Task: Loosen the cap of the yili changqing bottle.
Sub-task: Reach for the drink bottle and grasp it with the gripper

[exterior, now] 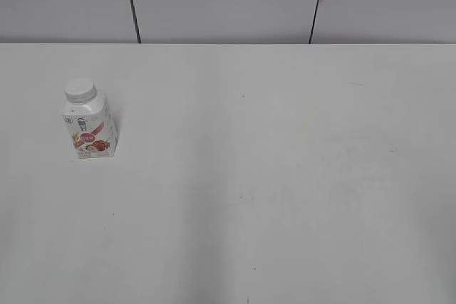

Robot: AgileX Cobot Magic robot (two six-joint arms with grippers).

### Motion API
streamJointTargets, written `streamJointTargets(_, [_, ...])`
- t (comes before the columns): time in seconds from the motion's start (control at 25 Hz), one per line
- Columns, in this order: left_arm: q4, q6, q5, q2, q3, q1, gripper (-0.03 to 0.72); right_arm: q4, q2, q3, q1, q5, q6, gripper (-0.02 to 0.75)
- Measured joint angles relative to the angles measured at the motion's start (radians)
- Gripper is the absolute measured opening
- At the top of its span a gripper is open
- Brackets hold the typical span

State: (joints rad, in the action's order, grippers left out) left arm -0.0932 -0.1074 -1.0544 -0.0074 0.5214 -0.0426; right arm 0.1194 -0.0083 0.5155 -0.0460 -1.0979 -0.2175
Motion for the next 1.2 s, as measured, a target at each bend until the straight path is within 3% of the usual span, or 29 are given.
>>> streamJointTargets(1.2, [0.001,0.000,0.000,0.000,0.000,0.000,0.537,0.000,0.000,0.000,0.000,0.000,0.000,0.565])
